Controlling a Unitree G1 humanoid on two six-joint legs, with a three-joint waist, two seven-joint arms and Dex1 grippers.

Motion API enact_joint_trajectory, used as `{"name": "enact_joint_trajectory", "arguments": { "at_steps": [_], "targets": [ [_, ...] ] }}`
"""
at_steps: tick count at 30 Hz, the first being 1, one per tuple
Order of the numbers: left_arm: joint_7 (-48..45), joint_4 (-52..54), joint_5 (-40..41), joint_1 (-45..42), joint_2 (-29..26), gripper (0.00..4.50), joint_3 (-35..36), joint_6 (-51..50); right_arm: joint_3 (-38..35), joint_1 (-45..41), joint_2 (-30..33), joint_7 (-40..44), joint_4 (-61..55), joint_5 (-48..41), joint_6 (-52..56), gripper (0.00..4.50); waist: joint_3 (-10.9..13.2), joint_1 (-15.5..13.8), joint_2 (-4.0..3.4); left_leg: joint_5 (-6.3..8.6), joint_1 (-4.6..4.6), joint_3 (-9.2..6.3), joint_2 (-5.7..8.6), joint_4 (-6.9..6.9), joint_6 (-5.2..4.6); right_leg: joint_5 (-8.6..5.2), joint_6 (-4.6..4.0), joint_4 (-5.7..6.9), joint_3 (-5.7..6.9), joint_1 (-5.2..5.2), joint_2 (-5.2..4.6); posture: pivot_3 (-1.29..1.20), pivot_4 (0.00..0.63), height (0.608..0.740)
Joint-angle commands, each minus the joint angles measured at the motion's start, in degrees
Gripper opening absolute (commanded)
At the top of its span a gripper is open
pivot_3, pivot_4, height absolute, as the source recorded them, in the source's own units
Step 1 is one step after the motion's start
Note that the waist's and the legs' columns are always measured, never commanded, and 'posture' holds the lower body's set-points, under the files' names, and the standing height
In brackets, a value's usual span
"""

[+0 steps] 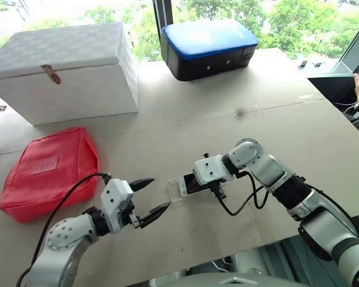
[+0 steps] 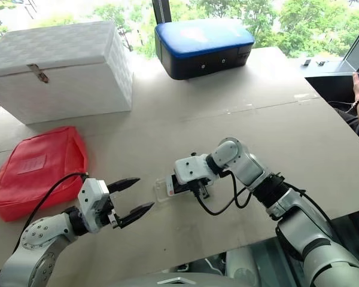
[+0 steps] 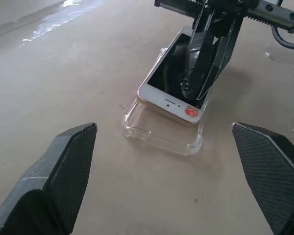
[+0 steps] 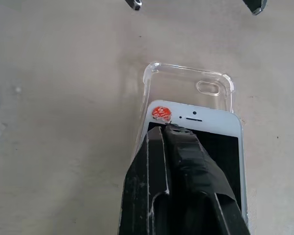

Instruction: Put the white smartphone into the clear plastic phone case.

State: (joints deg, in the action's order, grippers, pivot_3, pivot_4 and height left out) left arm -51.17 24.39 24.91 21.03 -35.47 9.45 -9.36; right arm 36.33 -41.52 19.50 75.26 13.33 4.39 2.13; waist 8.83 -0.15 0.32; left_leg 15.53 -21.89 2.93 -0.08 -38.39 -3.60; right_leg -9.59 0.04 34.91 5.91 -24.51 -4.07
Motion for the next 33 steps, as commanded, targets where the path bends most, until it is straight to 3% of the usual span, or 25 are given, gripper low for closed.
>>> {"name": "enact_joint_trajectory", "arguments": {
  "at_steps": [1, 5, 11, 14, 20, 24, 33],
  "targets": [
    [-0.7, 0.2, 0.6, 0.1, -0.6, 4.5, 1.1, 0.7, 2.4, 1.6, 2.0, 1.3, 5.4, 3.5, 3.2, 0.02, 0.0, -0.2, 0.0, 0.0, 0.0, 0.0, -0.07, 0.0, 0.01, 0.0, 0.0, -0.01, 0.11, 0.0, -0.02, 0.0, 0.15, 0.74],
    [-0.4, 0.3, 0.5, -0.7, -0.3, 4.5, 0.4, 0.5, 0.3, 0.5, 1.6, 2.7, 5.3, 0.8, 4.8, 0.02, 0.0, -0.8, -0.02, 0.0, -0.02, 0.0, -0.12, -0.01, 0.01, 0.0, 0.0, -0.02, 0.24, -0.02, -0.08, 0.0, 0.15, 0.74],
    [-0.4, 0.4, 0.5, -0.6, -0.3, 4.5, 0.6, 0.5, -7.7, -0.4, -2.7, 2.2, -1.0, -10.2, 14.2, 0.02, 0.0, -0.6, 0.17, -0.01, -0.2, 0.02, -0.12, -0.02, 0.03, 0.02, -0.02, -0.01, 0.25, -0.21, -0.1, 0.0, 0.15, 0.74],
    [-0.3, 0.5, 0.6, -0.3, -0.4, 4.5, 0.9, 0.5, -10.7, -2.0, -3.7, 0.6, -4.0, -12.7, 17.4, 0.02, 0.0, -0.6, 0.11, -0.07, -0.81, 0.0, -0.12, -0.01, -0.03, 0.04, -0.12, 0.01, 0.25, -0.71, -0.06, 0.0, 0.15, 0.74],
    [0.1, 1.0, 0.6, 0.0, -0.1, 4.5, 0.7, 0.4, -10.5, -4.6, -2.8, -1.4, -4.6, -10.6, 16.9, 0.02, 0.0, -0.5, 0.09, -0.23, -1.27, 0.02, -0.11, 0.01, 0.35, 0.18, -0.32, -0.06, 0.31, -1.06, 0.0, 0.0, 0.15, 0.74],
    [0.2, 1.0, 0.6, -0.2, -0.2, 4.5, 0.6, 0.3, -7.0, -7.0, -2.5, -3.3, 1.8, -4.3, 9.6, 0.02, 0.1, -0.5, 0.11, -0.14, -1.27, 0.03, -0.1, 0.0, 0.21, 0.0, -0.05, -0.09, 0.36, -1.05, 0.03, 0.0, 0.15, 0.74],
    [0.5, 1.7, 0.7, 0.4, -0.3, 4.5, 1.0, 0.0, -3.5, -7.9, -3.2, 0.9, 7.2, -1.2, 3.4, 0.02, 0.2, -0.5, 0.13, -0.05, -1.15, 0.02, -0.13, -0.03, 0.04, -0.1, -0.23, 0.08, 0.35, -1.0, 0.1, 0.0, 0.15, 0.74]
  ]
}}
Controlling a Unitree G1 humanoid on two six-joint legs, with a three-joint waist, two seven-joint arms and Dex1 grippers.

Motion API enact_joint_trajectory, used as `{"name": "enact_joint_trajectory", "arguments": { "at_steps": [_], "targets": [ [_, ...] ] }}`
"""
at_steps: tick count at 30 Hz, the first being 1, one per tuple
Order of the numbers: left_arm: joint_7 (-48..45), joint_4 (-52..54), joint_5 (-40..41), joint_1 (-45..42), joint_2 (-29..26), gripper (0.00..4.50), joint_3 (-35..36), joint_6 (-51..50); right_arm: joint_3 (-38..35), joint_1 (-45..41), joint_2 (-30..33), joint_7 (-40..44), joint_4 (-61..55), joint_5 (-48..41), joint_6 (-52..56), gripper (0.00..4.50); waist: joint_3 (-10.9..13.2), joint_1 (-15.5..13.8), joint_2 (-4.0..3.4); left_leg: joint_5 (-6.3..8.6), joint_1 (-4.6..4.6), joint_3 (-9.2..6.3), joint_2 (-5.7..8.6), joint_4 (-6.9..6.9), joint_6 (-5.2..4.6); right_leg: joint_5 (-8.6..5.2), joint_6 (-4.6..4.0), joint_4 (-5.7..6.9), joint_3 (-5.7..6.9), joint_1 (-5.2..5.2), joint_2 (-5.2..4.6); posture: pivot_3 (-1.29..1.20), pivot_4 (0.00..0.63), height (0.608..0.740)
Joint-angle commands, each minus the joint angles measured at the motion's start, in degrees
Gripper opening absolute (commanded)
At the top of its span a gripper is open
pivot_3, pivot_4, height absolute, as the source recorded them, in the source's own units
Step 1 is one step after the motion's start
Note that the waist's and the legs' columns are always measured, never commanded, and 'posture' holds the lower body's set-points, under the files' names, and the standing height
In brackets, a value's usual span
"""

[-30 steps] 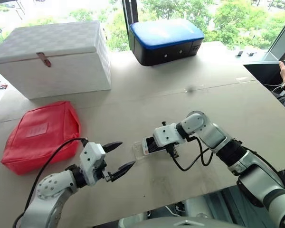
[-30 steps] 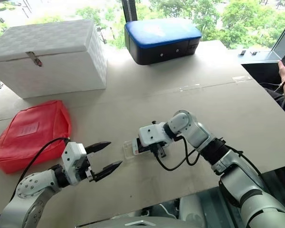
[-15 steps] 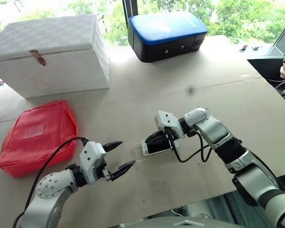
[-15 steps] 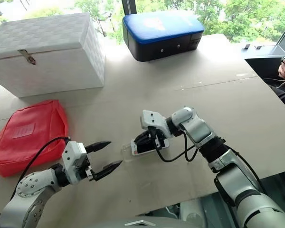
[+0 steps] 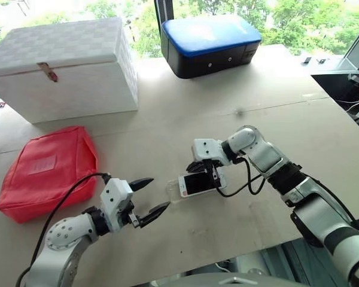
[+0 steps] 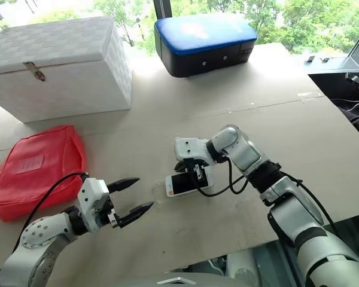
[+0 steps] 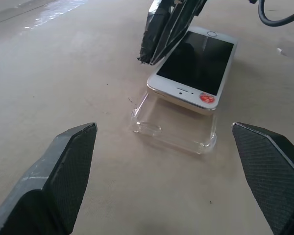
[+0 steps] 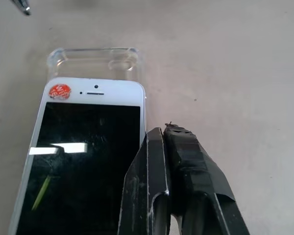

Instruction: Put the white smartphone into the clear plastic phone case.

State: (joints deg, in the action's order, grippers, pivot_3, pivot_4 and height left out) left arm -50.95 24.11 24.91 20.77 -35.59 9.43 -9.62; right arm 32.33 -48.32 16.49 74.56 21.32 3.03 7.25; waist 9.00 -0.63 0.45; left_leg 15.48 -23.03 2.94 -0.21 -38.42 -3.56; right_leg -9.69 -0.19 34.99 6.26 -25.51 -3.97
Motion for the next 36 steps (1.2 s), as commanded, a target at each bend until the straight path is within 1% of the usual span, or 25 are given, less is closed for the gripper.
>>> {"name": "enact_joint_trajectory", "arguments": {
  "at_steps": [1, 4, 7, 9, 11, 13, 15, 17, 19, 23, 28, 36],
  "targets": [
    [0.3, 2.1, 0.8, 0.8, -0.1, 4.5, 1.1, 0.2, 0.5, -1.0, -0.2, 1.9, -0.9, 0.3, -1.9, 0.02, 0.0, 0.0, 0.0, 0.0, 0.0, 0.0, 0.0, 0.0, 0.0, 0.02, 0.03, 0.0, 0.0, 0.0, 0.0, 0.0, 0.15, 0.74],
    [0.6, 2.4, 0.8, 1.2, 0.0, 4.5, 1.2, 0.2, 0.2, -1.0, -0.4, 1.8, -1.1, 0.5, -2.4, 0.02, 0.0, 0.0, 0.0, -0.14, 0.0, 0.04, 0.0, 0.0, 0.24, 0.09, 0.14, -0.04, -0.03, 0.01, -0.01, 0.0, 0.15, 0.74],
    [1.0, 2.8, 0.7, 1.6, 0.0, 4.5, 1.2, 0.2, -2.1, -1.7, -1.0, -0.9, -1.5, 0.1, -2.7, 0.02, 0.0, 0.0, 0.01, -0.14, 0.0, 0.08, 0.0, 0.0, 0.23, 0.07, 0.12, -0.04, -0.07, 0.01, -0.02, 0.0, 0.15, 0.74],
    [1.2, 3.1, 0.8, 1.8, -0.1, 4.5, 1.2, 0.2, -5.0, -1.9, -1.4, -0.5, -4.4, -3.7, 0.4, 0.02, 0.0, 0.0, 0.0, -0.14, 0.0, 0.08, 0.0, -0.01, 0.24, 0.07, 0.12, -0.03, -0.07, 0.0, -0.03, 0.0, 0.15, 0.74],
    [1.3, 3.3, 0.9, 2.1, -0.1, 4.5, 1.4, 0.2, -7.4, -1.2, -0.6, 2.3, -10.3, -8.6, 5.4, 0.02, 0.0, -0.1, -0.01, -0.14, 0.0, 0.08, 0.0, -0.01, 0.24, 0.08, 0.12, -0.02, -0.07, 0.0, -0.03, 0.0, 0.15, 0.74],
    [1.3, 3.4, 1.0, 2.3, -0.2, 4.5, 1.5, 0.1, -7.6, 0.3, 1.8, 5.8, -16.7, -12.4, 10.7, 0.02, 0.0, -0.1, 0.0, -0.14, 0.0, 0.06, 0.0, 0.0, 0.24, 0.1, 0.14, -0.03, -0.07, 0.01, -0.05, 0.0, 0.15, 0.74],
    [1.4, 3.5, 1.0, 2.3, -0.2, 4.5, 1.5, 0.1, -6.2, 2.6, 5.4, 9.1, -22.7, -14.4, 14.3, 0.02, 0.0, -0.3, 0.01, -0.13, -0.01, 0.02, 0.0, -0.01, 0.23, 0.11, 0.17, -0.06, -0.02, 0.03, -0.07, 0.0, 0.15, 0.74],
    [1.3, 3.4, 1.0, 2.1, -0.3, 4.5, 1.5, -0.1, -4.4, 5.0, 9.0, 11.0, -27.4, -15.3, 16.8, 0.02, 0.0, -0.3, 0.03, 0.02, 0.01, -0.02, 0.0, -0.02, -0.01, 0.07, 0.09, -0.12, 0.04, 0.12, -0.1, 0.0, 0.15, 0.74],
    [1.3, 3.3, 1.0, 1.8, -0.3, 4.5, 1.4, -0.2, -2.9, 7.0, 11.4, 11.6, -29.8, -15.1, 17.8, 0.02, 0.0, -0.2, 0.03, 0.03, 0.01, -0.01, 0.01, -0.04, -0.02, 0.02, 0.02, -0.13, 0.04, 0.12, -0.11, 0.0, 0.15, 0.74],
    [0.9, 3.3, 1.0, 1.7, -0.4, 4.5, 1.5, -0.3, 0.2, 9.6, 13.7, 10.3, -30.2, -12.1, 15.5, 0.02, 0.0, 0.1, 0.04, 0.03, 0.07, 0.0, -0.01, -0.04, -0.03, -0.01, -0.02, -0.05, 0.02, 0.11, -0.08, 0.0, 0.15, 0.74],
    [0.4, 3.1, 1.2, 1.4, -0.7, 4.5, 1.7, -0.7, 2.6, 9.9, 14.9, 10.4, -28.8, -9.7, 14.1, 0.02, 0.0, -0.1, 0.05, 0.03, 0.11, -0.07, -0.06, -0.04, -0.03, -0.01, -0.02, 0.01, 0.13, 0.12, -0.04, 0.0, 0.15, 0.74],
    [-2.8, 3.8, 3.5, 4.0, -2.0, 4.5, 4.2, -0.4, 3.3, 9.6, 14.2, 8.1, -25.5, -6.5, 12.0, 0.02, 0.0, -0.1, 0.07, 0.02, 0.09, 0.03, -0.05, -0.06, 0.0, -0.01, -0.02, -0.08, 0.06, 0.14, -0.06, 0.0, 0.15, 0.74]
  ]
}}
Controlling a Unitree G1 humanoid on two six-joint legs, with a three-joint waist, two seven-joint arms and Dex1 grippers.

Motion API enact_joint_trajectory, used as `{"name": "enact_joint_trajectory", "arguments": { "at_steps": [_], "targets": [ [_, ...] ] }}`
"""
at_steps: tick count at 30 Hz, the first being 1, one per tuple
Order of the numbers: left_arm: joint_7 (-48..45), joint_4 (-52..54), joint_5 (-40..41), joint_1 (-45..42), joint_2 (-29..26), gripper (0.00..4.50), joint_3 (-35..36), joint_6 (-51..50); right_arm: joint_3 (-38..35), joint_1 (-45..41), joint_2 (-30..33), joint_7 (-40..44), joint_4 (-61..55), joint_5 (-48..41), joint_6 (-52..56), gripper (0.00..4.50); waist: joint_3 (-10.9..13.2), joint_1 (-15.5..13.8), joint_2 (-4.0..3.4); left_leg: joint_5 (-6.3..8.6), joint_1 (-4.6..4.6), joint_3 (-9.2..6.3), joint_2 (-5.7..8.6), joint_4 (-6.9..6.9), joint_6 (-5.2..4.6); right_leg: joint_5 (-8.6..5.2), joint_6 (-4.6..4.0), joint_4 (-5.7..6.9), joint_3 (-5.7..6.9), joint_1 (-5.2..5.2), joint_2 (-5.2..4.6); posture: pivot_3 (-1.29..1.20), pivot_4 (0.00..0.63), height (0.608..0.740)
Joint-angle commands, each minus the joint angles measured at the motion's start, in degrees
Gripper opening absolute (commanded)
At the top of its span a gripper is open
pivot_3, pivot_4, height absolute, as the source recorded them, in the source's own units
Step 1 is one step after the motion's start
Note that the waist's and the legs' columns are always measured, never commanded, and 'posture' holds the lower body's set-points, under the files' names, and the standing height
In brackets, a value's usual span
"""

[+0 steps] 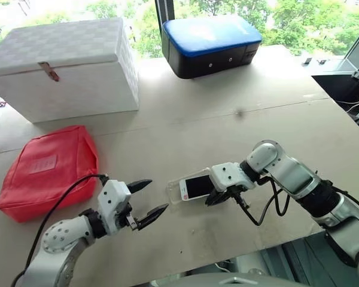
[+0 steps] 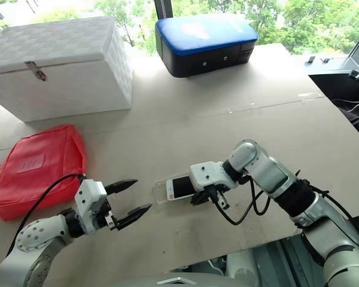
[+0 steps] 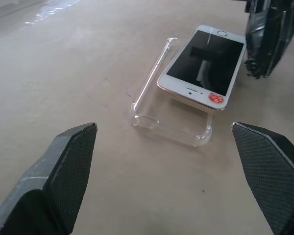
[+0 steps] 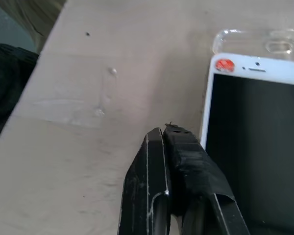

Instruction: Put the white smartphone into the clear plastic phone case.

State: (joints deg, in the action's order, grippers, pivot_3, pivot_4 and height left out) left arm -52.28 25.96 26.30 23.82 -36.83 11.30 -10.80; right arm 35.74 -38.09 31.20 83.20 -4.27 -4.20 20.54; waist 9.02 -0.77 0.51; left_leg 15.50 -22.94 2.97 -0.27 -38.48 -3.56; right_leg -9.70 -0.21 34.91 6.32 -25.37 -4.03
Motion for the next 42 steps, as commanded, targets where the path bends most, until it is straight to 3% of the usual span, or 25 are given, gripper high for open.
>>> {"name": "enact_joint_trajectory", "arguments": {
  "at_steps": [1, 10, 19, 29, 34, 42],
  "targets": [
    [-1.8, 1.9, 2.5, 1.1, -0.9, 4.5, 2.6, 0.7, -0.2, -0.7, -0.6, -0.6, 0.4, 0.9, -1.5, 0.02, 0.0, 0.0, 0.01, 0.0, 0.0, 0.01, 0.0, 0.0, 0.0, 0.0, 0.0, 0.0, -0.01, 0.0, 0.0, 0.0, 0.15, 0.74],
    [-5.8, 1.0, 5.2, 2.8, -2.5, 4.5, 6.3, 0.9, -2.6, -2.0, -1.8, 0.0, 0.1, -1.8, 0.8, 0.02, 0.0, 0.0, 0.01, 0.01, 0.01, -0.07, 0.0, 0.0, -0.02, 0.0, 0.0, 0.02, 0.07, 0.0, 0.0, 0.0, 0.15, 0.74],
    [-6.5, 0.8, 5.1, 2.6, -2.5, 4.5, 6.6, 0.9, -1.2, -2.6, -2.7, -1.9, 1.8, 0.9, -0.3, 0.02, 0.0, 0.0, 0.01, 0.0, 0.0, -0.04, 0.0, -0.01, -0.01, 0.0, 0.0, 0.02, 0.05, 0.01, 0.01, 0.0, 0.15, 0.74],
    [-6.5, 1.3, 5.3, 3.2, -2.3, 4.5, 6.9, 0.8, -6.1, -3.5, -6.0, -3.0, 1.3, -4.9, 3.1, 0.02, 0.0, 0.0, 0.01, 0.0, 0.01, -0.05, 0.0, -0.01, -0.01, 0.0, -0.01, 0.03, 0.05, 0.01, 0.01, 0.0, 0.15, 0.74],
    [-6.2, 1.6, 5.0, 3.7, -1.9, 4.5, 6.5, 0.9, -5.0, -4.3, -9.9, -7.8, 7.7, -1.5, 0.2, 0.02, 0.0, 0.1, 0.02, 0.0, 0.02, -0.06, 0.0, 0.0, 0.0, 0.0, -0.01, 0.05, 0.06, 0.01, 0.02, 0.0, 0.15, 0.74],
    [-5.3, 2.1, 4.3, 3.5, -1.2, 4.5, 5.5, 0.8, 3.3, -2.7, -10.8, -8.7, 18.7, 8.3, -9.5, 0.02, 0.0, 0.1, 0.03, -0.05, 0.09, 0.02, 0.02, -0.01, 0.08, 0.0, -0.01, 0.04, -0.02, 0.07, 0.04, 0.0, 0.15, 0.74]
  ]
}}
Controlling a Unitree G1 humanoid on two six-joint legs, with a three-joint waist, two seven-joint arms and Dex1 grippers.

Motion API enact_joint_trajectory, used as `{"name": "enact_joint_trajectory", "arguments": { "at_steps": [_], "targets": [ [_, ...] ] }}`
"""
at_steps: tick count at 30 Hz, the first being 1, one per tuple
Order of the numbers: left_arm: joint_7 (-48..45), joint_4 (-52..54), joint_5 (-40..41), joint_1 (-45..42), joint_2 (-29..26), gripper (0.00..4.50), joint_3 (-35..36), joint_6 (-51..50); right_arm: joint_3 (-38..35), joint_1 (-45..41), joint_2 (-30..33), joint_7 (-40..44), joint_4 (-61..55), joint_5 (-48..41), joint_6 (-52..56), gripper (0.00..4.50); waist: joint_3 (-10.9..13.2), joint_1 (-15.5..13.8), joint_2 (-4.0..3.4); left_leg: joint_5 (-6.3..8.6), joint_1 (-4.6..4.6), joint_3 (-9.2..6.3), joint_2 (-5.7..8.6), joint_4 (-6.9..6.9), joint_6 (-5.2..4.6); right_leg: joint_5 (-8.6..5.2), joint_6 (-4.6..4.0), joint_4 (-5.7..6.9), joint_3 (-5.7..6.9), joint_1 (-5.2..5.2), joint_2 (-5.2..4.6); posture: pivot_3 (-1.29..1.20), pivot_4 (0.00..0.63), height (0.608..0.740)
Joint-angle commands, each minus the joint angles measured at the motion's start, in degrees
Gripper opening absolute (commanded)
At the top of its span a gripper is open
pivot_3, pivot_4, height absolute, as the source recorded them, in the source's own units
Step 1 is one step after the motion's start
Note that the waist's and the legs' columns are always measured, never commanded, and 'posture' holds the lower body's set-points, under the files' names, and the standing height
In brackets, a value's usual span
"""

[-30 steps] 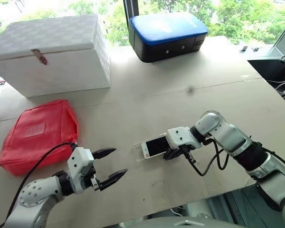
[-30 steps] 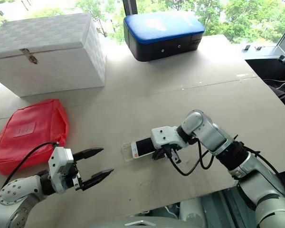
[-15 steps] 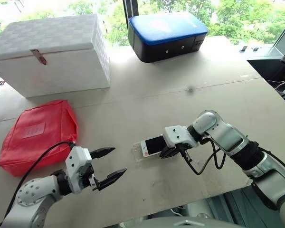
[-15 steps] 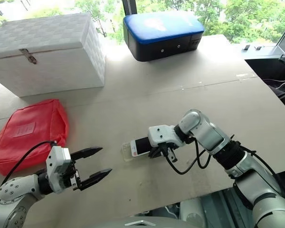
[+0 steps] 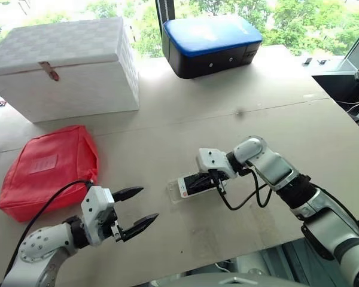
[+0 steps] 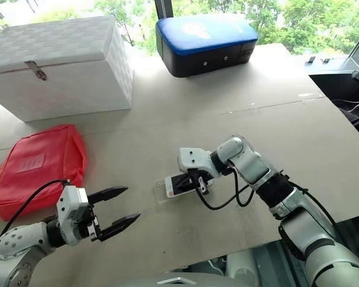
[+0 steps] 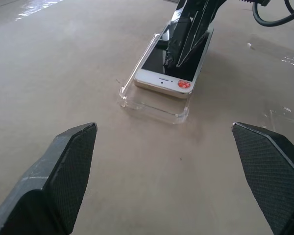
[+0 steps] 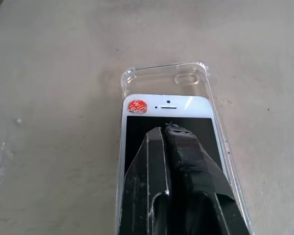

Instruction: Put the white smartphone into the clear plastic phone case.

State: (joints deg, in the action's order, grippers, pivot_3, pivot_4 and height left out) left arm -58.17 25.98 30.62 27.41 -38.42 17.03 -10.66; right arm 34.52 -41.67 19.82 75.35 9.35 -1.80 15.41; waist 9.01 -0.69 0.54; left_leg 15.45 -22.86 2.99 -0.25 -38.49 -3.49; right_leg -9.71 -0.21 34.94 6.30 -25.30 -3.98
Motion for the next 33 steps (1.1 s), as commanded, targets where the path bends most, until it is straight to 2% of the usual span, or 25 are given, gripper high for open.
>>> {"name": "enact_joint_trajectory", "arguments": {
  "at_steps": [1, 10, 15, 20, 24, 26, 30, 33],
  "targets": [
    [0.9, 2.2, -0.1, -0.1, 0.5, 4.5, -0.5, 0.7, 5.2, 1.0, 0.4, -1.7, 6.8, 7.1, -5.3, 0.02, -0.1, 0.0, 0.01, 0.01, 0.05, 0.0, 0.0, 0.0, -0.02, 0.0, 0.0, 0.0, 0.0, 0.03, 0.0, 0.0, 0.15, 0.74],
    [2.4, 1.9, -1.3, -1.1, 1.1, 4.5, -2.7, 0.9, 5.0, 1.7, 0.5, -5.4, 12.5, 11.4, -13.3, 0.02, -0.3, -0.2, -0.18, 0.23, 0.89, -0.09, -0.01, 0.03, 0.16, -0.02, 0.0, 0.01, 0.03, 0.74, -0.05, 0.0, 0.15, 0.74],
    [2.3, 1.2, -1.5, -2.7, 1.0, 4.5, -3.6, 0.8, -6.7, 2.2, -2.8, -3.6, 2.1, -3.8, -1.3, 0.02, -0.4, -0.1, -0.04, 0.23, 0.86, -0.1, -0.02, 0.02, 0.17, -0.01, 0.0, 0.04, 0.01, 0.7, -0.06, 0.0, 0.15, 0.74],
    [1.9, 0.7, -1.5, -3.2, 0.8, 4.5, -4.0, 0.8, -9.7, 3.6, -0.5, -1.6, -9.7, -10.6, 7.7, 0.02, -0.3, 0.0, -0.13, 0.06, 0.21, -0.13, -0.03, 0.04, -0.04, 0.0, -0.02, 0.04, 0.04, 0.14, -0.04, 0.0, 0.15, 0.74],
    [1.6, 0.5, -1.4, -3.6, 0.8, 4.5, -4.0, 0.7, -9.1, 5.0, 3.0, 0.1, -16.0, -13.1, 12.5, 0.02, -0.3, 0.0, -0.13, -0.07, -0.03, -0.13, -0.03, 0.05, 0.21, 0.07, 0.03, -0.02, 0.1, 0.0, -0.04, 0.0, 0.15, 0.74],
    [1.4, 0.4, -1.2, -3.6, 0.6, 4.5, -3.9, 0.6, -7.7, 5.4, 5.2, 1.7, -17.6, -13.1, 13.6, 0.02, -0.2, 0.0, -0.12, 0.09, -0.05, -0.1, -0.02, 0.05, -0.03, -0.04, -0.07, -0.09, 0.1, 0.01, -0.06, 0.0, 0.15, 0.74],
    [0.9, 0.2, -1.0, -3.6, 0.3, 4.5, -3.7, 0.5, -3.5, 5.6, 9.3, 4.6, -16.6, -10.0, 11.9, 0.02, -0.2, -0.1, -0.06, 0.14, -0.05, -0.07, -0.01, 0.02, -0.11, -0.08, -0.11, -0.11, 0.12, 0.02, -0.07, 0.0, 0.15, 0.74],
    [0.9, 0.2, -1.0, -3.6, 0.2, 4.5, -3.6, 0.5, -1.2, 5.4, 9.6, 4.8, -14.7, -8.1, 10.3, 0.02, -0.1, 0.0, -0.04, 0.14, -0.03, -0.11, -0.02, 0.02, -0.11, -0.09, -0.12, -0.05, 0.15, 0.01, -0.06, 0.0, 0.15, 0.74]
  ]
}}
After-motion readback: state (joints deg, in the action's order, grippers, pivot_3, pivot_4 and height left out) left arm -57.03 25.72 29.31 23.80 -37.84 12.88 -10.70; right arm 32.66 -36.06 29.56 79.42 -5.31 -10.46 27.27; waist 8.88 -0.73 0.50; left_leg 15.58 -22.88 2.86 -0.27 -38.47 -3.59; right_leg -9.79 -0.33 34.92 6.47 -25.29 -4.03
